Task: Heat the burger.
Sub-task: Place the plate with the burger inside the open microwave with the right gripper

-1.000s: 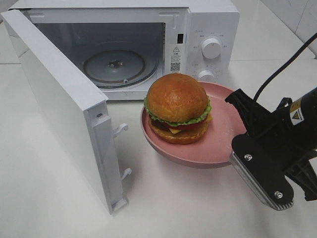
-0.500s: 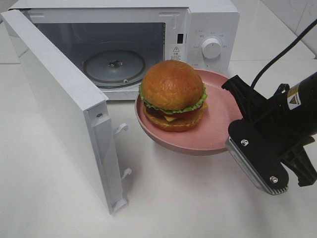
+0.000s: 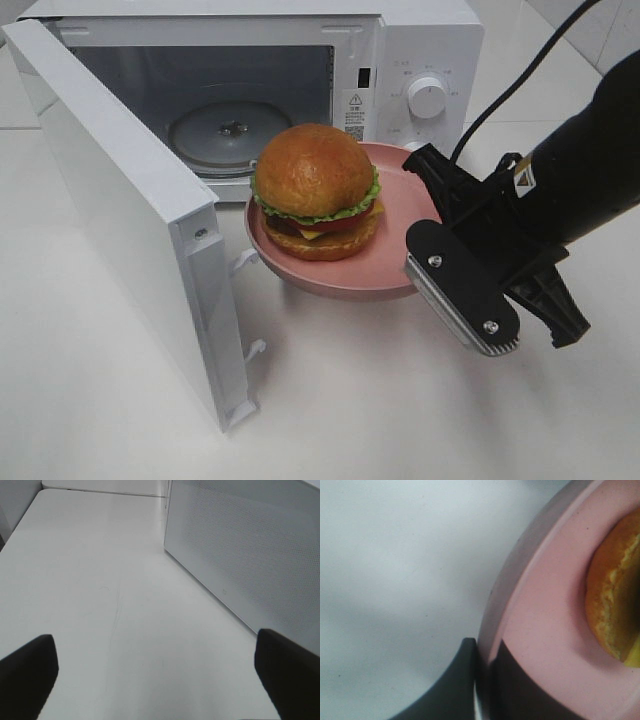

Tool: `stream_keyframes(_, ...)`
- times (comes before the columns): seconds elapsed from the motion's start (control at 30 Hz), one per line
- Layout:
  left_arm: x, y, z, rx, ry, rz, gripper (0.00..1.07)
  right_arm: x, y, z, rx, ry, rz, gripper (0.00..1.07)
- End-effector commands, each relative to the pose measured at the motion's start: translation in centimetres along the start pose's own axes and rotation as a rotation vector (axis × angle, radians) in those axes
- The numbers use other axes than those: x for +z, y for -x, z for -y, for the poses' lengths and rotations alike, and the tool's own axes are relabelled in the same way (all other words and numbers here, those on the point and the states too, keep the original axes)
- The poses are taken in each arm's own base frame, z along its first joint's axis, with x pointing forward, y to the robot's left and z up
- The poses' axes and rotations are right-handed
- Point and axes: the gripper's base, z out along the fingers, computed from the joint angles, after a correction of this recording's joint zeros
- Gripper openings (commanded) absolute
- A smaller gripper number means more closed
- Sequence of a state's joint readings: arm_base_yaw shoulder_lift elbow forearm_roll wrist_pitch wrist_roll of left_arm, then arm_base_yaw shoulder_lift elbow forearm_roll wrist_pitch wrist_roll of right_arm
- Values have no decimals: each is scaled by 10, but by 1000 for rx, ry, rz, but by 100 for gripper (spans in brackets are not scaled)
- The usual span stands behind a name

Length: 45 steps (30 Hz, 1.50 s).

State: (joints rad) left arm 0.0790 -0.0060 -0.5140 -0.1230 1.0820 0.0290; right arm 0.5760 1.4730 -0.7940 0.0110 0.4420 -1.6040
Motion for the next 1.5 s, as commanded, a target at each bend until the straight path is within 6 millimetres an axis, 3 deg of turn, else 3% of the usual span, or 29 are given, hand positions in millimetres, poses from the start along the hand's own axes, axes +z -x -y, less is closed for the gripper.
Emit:
stream_keyframes(0.03,-2,0,1,0,-11,27,100,-2,1,17,18,-81,6,0)
stream_keyframes(0.6,-2,0,1,0,-11,27,100,19,15,65,-23,-115,28,0)
stream_keyframes(1.5,-2,0,1,0,-11,27,100,52,17,115,25,-63,31,0)
